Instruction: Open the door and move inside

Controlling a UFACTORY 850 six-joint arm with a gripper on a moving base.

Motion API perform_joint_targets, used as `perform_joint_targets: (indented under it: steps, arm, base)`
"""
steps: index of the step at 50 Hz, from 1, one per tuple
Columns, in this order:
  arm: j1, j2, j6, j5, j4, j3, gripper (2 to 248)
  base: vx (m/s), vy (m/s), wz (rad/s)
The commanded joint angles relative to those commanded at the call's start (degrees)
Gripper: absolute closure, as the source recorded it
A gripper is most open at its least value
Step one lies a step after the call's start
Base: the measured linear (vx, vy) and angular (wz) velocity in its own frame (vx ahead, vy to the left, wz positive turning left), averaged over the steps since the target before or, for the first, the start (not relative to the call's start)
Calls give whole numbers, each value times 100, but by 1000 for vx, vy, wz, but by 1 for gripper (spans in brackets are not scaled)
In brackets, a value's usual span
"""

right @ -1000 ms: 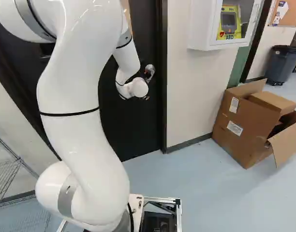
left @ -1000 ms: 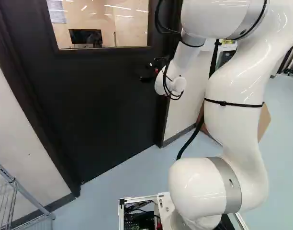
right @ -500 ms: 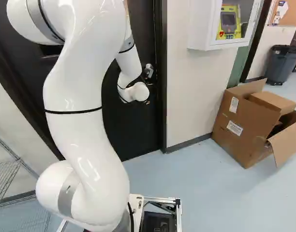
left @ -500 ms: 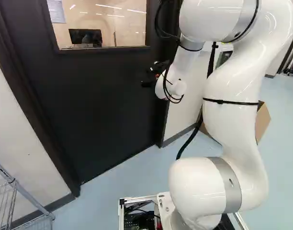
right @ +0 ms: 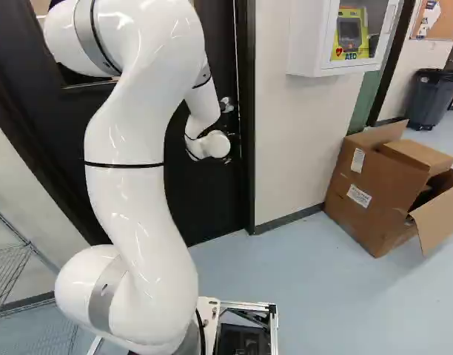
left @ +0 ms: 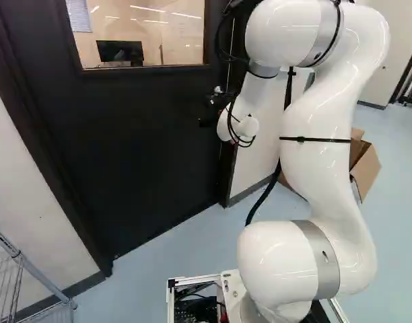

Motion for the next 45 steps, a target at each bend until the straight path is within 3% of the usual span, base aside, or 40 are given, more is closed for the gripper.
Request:
perform_joint_targets:
  steps: [45]
  arm:
    - [263,-1173,0,130,-384,-1576,3]
  base:
    - [0,0,0]
